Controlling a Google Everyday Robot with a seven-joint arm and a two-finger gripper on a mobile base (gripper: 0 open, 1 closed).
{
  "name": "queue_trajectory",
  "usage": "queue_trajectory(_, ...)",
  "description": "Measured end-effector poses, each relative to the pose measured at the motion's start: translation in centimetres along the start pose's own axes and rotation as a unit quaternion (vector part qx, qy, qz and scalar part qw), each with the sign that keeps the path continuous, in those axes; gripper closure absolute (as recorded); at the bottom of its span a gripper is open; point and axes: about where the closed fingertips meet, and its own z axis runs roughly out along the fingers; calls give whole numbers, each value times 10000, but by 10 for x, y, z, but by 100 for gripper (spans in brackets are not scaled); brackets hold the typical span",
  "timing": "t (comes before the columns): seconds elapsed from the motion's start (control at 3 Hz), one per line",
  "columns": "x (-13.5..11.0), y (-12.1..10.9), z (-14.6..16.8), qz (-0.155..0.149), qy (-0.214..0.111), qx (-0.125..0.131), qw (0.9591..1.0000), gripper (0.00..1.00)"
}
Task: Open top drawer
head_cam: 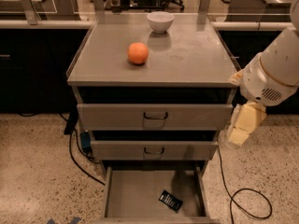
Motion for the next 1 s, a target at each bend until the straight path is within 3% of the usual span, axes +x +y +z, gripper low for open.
queue_trajectory(0.33, 1, -5, 45, 367, -867, -270, 9952, 0)
queue_trajectory(0.67, -10, -13, 51, 550, -1253, -225, 9903, 0)
queue_trajectory(1.0, -11, -13, 51, 545, -1251, -225, 9904, 0)
